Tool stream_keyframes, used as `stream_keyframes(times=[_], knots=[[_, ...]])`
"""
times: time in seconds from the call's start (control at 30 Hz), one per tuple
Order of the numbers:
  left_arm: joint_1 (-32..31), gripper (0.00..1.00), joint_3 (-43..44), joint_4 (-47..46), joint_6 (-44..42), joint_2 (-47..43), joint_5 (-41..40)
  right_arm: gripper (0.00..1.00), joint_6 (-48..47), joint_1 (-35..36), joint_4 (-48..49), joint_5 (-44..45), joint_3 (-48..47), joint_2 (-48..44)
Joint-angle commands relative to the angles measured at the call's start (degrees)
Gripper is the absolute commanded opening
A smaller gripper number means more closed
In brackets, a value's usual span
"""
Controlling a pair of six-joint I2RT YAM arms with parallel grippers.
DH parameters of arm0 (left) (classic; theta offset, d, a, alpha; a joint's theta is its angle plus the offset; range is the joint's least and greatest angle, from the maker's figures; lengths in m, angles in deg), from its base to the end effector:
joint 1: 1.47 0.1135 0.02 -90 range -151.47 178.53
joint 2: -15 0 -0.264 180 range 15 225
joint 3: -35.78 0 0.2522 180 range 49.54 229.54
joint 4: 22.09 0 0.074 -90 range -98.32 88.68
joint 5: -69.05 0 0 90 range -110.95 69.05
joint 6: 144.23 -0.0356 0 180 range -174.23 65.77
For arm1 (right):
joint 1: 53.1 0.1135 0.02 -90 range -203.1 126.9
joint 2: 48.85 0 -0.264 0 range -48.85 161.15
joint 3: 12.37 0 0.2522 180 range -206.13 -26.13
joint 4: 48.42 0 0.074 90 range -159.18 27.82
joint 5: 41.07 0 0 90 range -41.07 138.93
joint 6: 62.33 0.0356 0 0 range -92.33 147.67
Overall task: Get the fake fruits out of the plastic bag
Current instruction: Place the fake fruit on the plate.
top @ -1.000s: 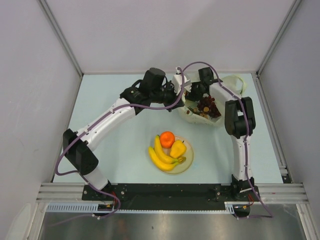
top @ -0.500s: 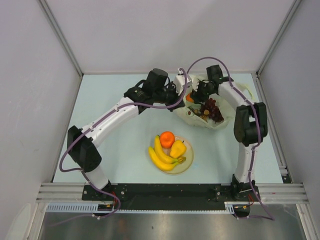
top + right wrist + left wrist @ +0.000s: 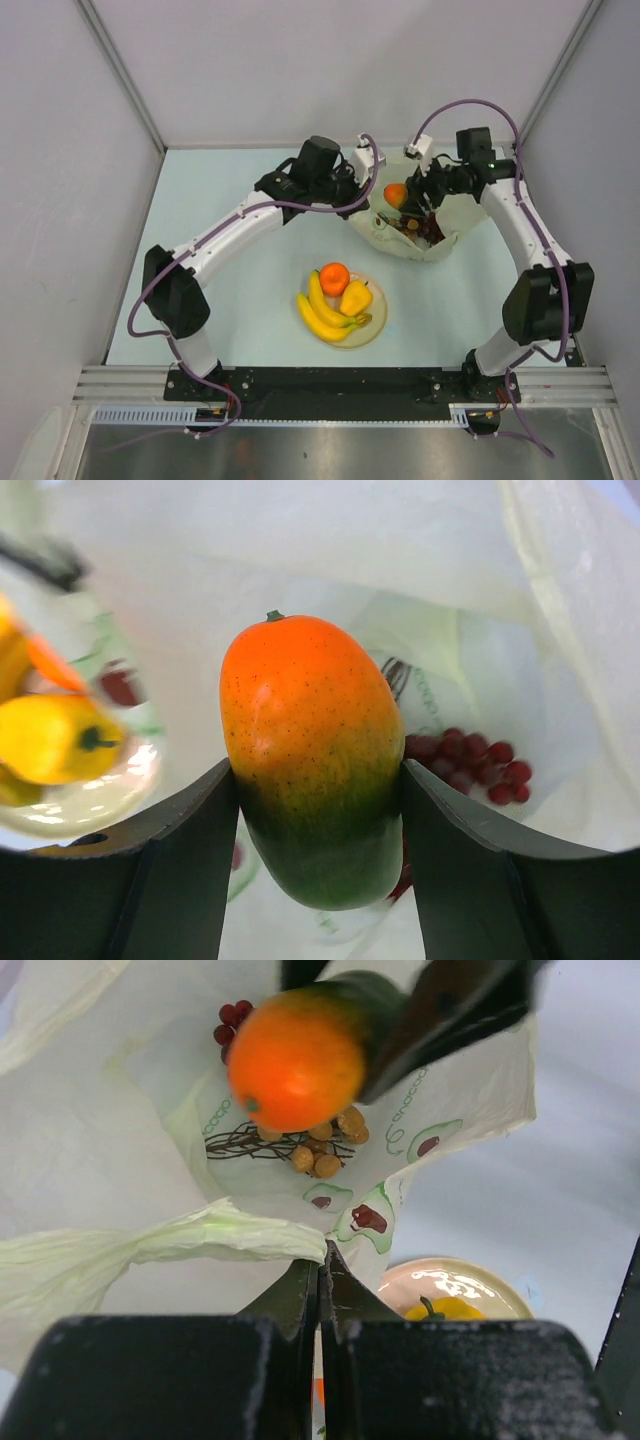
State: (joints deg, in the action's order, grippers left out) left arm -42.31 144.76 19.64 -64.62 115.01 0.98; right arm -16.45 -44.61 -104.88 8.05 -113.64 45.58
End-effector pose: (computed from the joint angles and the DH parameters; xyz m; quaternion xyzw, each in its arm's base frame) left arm 0.2977 -0.2749 0.3549 0.4547 0.7377 -0.2846 0.4099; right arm 0.3488 0.0756 0.3299 -0.4978 0.7350 0.2131 0.4082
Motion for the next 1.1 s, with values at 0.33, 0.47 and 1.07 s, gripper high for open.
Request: stream_keyframes(times=[0.33,0.47,1.07], knots=[[2.3,0.0,5.6,-1.7,4.8,2.4,2.0,0.42,-5.2,8.5,-14.4,-6.7,17.5,-20.3],[3.0,0.0,4.4,-1.6,5.4,1.0,2.4,0.37,-0.1,9.7,-15.4,-11.8,18.0,-17.2],[3.6,0.0,1.5,-2.0,6.6,-1.4,4.3,0.39,-62.6,21.7,-2.9,4.4,42.0,-26.9]])
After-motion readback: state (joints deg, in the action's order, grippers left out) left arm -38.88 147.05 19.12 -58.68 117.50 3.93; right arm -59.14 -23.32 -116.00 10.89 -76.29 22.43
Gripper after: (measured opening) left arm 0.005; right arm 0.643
